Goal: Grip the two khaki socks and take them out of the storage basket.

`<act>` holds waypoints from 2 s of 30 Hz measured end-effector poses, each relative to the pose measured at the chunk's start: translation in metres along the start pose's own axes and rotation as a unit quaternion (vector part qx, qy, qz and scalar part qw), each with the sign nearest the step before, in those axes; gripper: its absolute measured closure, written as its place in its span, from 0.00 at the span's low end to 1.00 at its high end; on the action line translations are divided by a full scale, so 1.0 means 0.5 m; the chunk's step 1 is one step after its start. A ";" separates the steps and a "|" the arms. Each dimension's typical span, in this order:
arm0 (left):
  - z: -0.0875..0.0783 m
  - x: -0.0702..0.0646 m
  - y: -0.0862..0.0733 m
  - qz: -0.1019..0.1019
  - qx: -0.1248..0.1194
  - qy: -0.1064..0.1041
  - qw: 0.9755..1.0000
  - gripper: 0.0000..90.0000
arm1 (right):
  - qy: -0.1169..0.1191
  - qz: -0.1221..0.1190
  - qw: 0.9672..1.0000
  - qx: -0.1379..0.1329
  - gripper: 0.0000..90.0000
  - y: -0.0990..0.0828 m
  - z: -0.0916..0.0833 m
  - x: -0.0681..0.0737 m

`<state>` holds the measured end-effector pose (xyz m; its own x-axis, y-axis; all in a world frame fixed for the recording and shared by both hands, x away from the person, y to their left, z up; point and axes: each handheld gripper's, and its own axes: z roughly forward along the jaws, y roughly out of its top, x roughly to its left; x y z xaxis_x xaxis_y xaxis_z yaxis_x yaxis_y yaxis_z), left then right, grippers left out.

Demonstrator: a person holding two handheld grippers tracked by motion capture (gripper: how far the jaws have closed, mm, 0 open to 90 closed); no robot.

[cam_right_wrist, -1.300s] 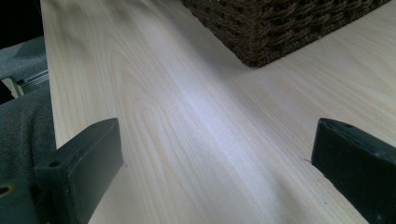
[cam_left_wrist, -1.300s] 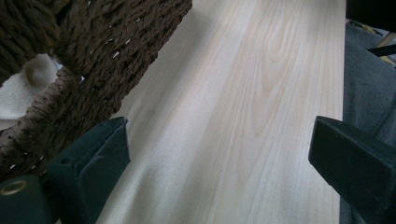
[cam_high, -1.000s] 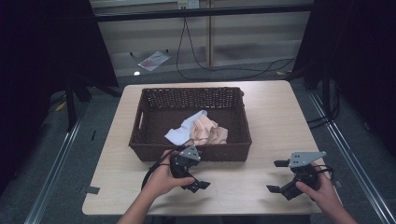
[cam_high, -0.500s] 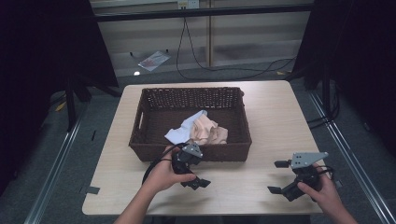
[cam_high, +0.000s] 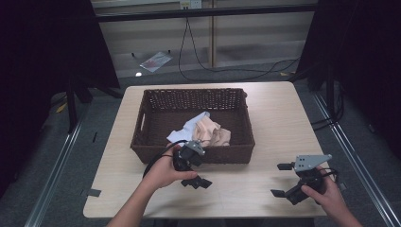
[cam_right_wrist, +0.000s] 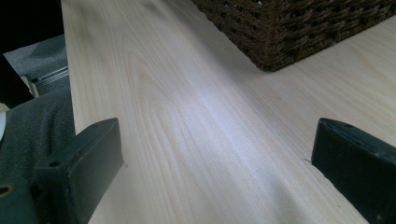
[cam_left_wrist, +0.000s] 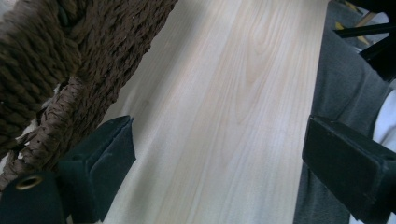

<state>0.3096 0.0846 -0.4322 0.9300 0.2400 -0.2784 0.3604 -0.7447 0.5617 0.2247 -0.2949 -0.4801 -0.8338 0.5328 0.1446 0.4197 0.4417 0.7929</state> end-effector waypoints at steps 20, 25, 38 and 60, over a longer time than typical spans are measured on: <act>-0.042 -0.016 0.043 0.005 0.006 -0.037 0.999 0.10 | 0.006 -0.003 1.000 0.002 0.01 0.000 0.000 0.001; -0.064 -0.018 0.059 0.008 0.003 -0.039 0.999 0.10 | 0.009 -0.005 1.000 0.002 0.01 0.000 0.000 0.002; -0.115 -0.001 0.096 -0.001 0.005 -0.030 1.000 0.10 | 0.008 -0.005 1.000 0.002 0.01 0.002 0.000 0.004; -0.119 0.097 0.146 -0.049 -0.009 0.037 0.998 0.10 | 0.011 -0.007 1.000 0.000 0.01 0.002 0.001 0.005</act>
<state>0.3856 0.0787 -0.3583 0.8927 0.3569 -0.2751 0.4506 -0.7038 0.5492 0.2236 -0.2927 -0.4792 -0.8472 0.5105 0.1471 0.4086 0.4490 0.7946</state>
